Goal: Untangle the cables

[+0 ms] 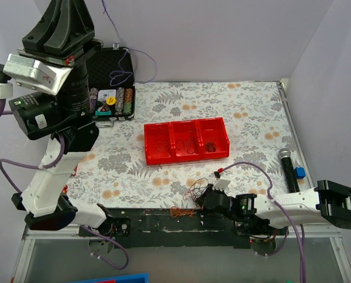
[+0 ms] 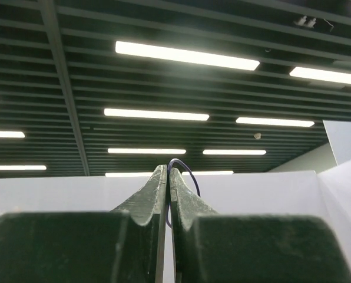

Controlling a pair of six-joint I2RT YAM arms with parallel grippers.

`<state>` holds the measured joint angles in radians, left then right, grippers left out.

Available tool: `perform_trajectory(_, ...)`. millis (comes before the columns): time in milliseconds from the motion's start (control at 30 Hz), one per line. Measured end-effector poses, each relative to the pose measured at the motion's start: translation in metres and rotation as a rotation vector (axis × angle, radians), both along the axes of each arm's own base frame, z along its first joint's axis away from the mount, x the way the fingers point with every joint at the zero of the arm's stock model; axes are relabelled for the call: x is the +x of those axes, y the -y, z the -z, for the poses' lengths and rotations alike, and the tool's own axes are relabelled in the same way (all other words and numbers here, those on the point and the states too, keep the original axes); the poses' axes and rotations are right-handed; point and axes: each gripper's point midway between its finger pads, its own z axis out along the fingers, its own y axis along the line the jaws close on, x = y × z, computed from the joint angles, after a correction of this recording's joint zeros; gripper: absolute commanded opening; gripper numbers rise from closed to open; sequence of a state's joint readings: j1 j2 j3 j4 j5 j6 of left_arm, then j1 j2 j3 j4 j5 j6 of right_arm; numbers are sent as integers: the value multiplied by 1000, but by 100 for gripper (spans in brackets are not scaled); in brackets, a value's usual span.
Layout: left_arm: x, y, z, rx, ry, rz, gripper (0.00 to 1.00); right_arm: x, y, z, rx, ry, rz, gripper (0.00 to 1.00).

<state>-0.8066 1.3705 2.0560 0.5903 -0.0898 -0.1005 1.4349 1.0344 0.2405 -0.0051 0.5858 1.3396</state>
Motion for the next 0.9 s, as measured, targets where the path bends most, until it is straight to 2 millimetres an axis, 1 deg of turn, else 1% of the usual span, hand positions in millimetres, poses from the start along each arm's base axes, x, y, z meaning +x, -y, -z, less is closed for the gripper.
perform_trajectory(67,0,2,5,24,-12,5,1,0,0,-1,-9,4,-2,1)
perform_trajectory(100,1,6,11,46,-24,12,1,0,0,-1,-18,6,-6,1)
perform_trajectory(200,10,21,37,123,-79,33,1,-2,1,-6,-48,17,-27,2)
perform_trajectory(233,15,27,47,148,-103,41,0,-2,4,-6,-71,21,-39,6)
perform_trajectory(300,28,42,72,199,-159,56,1,-2,12,-7,-124,33,-57,14)
perform_trajectory(400,52,68,118,284,-263,79,0,-1,25,-12,-181,57,-78,34)
perform_trajectory(467,67,85,148,333,-332,99,0,2,28,-26,-190,92,-96,45)
perform_trajectory(567,89,108,195,403,-442,129,0,5,25,-48,-142,128,-96,59)
perform_trajectory(633,99,119,220,438,-496,144,0,8,24,-63,-107,156,-93,61)
perform_trajectory(700,106,127,238,459,-535,154,0,11,25,-76,-76,182,-87,61)
perform_trajectory(800,112,133,253,474,-566,161,0,15,31,-86,-52,208,-67,58)
perform_trajectory(900,116,137,261,477,-579,166,0,19,38,-94,-27,230,-42,56)
